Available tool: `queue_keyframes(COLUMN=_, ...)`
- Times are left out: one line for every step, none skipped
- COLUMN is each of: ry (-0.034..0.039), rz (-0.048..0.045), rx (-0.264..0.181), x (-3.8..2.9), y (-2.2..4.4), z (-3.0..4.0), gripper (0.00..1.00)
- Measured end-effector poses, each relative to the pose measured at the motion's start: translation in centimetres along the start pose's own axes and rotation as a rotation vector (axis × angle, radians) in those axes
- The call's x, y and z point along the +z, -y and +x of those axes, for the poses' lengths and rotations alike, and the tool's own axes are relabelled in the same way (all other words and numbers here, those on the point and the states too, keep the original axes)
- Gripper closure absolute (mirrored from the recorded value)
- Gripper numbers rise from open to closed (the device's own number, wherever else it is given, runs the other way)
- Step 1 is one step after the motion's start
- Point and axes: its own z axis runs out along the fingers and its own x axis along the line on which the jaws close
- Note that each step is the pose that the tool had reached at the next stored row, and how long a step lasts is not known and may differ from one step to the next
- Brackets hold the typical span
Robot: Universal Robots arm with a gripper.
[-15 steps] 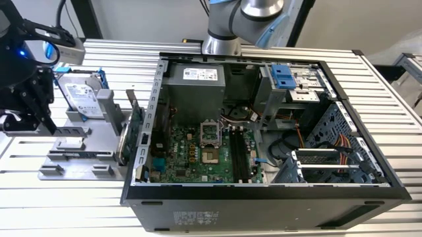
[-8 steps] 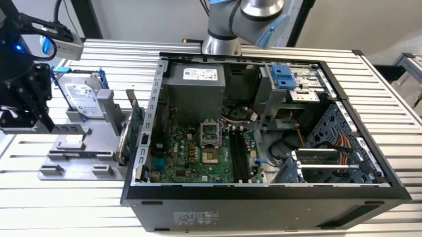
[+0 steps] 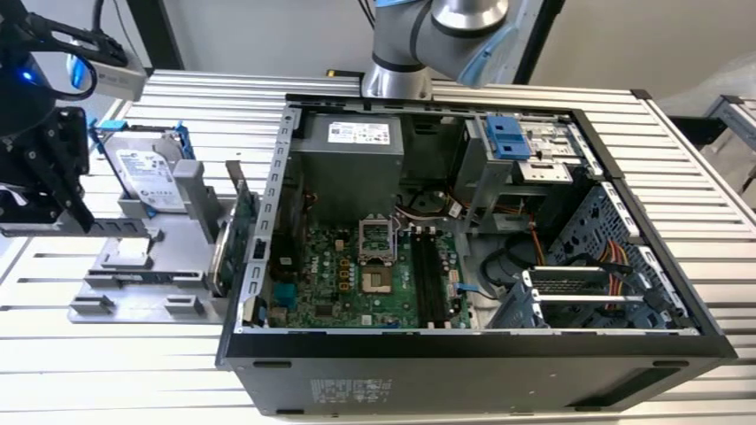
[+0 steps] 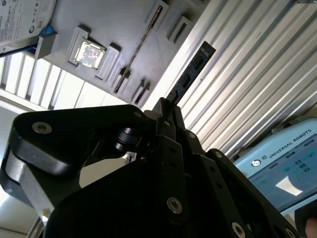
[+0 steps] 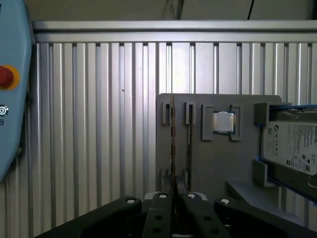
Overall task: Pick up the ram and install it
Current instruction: 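Pick up the ram and move it above insertion slot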
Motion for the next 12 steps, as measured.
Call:
queue_keyframes(ry=0.0001, rz=0.0000, rx=0.000, x=-0.08, y=0.00, z=0.00, gripper=1.00)
queue_keyframes(ry=0.0000, rz=0.0000, rx=0.000, x=-0.17, y=0.00, z=0.00, gripper=1.00)
queue_keyframes(ry=0.0001, rz=0.0000, rx=0.000, x=-0.25, y=-0.01, z=0.00, gripper=1.00)
queue_keyframes(ry=0.0000, rz=-0.0001, rx=0.000, x=-0.33, y=-0.01, z=0.00, gripper=1.00)
queue_keyframes(ry=0.0000, rz=-0.0001, rx=0.000, x=-0.41, y=-0.01, z=0.00, gripper=1.00)
queue_keyframes(ry=0.0001, rz=0.0000, rx=0.000, x=-0.48, y=-0.02, z=0.00, gripper=1.00)
queue_keyframes(ry=0.0000, rz=0.0000, rx=0.000, x=-0.56, y=-0.02, z=0.00, gripper=1.00)
queue_keyframes(ry=0.0000, rz=-0.0001, rx=0.000, x=-0.63, y=-0.02, z=0.00, gripper=1.00)
queue_keyframes(ry=0.0000, rz=0.0000, rx=0.000, x=-0.70, y=-0.02, z=0.00, gripper=1.00)
queue_keyframes(ry=0.0001, rz=0.0000, rx=0.000, x=-0.77, y=-0.03, z=0.00, gripper=1.00)
queue_keyframes(ry=0.0000, rz=0.0000, rx=0.000, x=-0.83, y=-0.03, z=0.00, gripper=1.00)
queue_keyframes(ry=0.0000, rz=-0.0001, rx=0.000, x=-0.91, y=-0.03, z=0.00, gripper=1.00)
